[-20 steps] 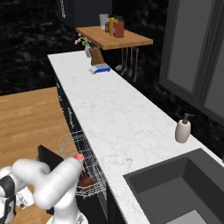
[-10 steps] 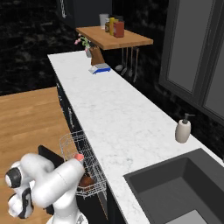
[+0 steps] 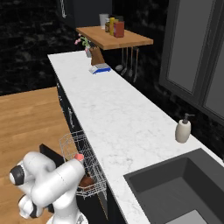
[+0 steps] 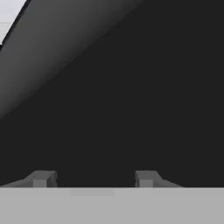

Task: Pick up the cup and bowl from the counter, place them in the dishwasher, and close the dishwasher door.

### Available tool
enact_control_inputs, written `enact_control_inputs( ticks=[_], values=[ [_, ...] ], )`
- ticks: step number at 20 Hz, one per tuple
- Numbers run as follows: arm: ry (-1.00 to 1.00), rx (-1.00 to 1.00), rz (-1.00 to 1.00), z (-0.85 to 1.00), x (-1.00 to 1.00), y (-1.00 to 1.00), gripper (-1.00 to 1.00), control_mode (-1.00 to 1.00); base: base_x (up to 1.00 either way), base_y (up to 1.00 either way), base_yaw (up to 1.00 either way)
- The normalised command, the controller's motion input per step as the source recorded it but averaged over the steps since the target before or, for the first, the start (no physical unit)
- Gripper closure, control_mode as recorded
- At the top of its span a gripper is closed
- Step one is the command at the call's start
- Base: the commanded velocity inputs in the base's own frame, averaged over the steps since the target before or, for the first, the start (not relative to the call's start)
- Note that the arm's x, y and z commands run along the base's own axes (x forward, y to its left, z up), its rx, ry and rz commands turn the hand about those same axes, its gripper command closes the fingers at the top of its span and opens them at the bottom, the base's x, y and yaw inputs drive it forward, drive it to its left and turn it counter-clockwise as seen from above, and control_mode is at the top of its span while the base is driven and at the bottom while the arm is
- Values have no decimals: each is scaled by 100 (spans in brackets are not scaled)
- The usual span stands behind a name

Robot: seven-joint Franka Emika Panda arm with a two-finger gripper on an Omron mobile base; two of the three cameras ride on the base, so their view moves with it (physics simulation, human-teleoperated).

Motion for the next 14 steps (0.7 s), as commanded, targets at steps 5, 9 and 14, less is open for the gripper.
enact_control_inputs(
  ticks=[5, 9, 14],
  values=[
    [-22, -38, -12, 19, 22, -87, -100, -100, 0, 0, 0],
    [-19, -38, -17, 33, 46, -88, -100, -100, 0, 0, 0],
    [-18, -37, -16, 34, 61, -85, -100, -100, 0, 0, 0]
  ],
)
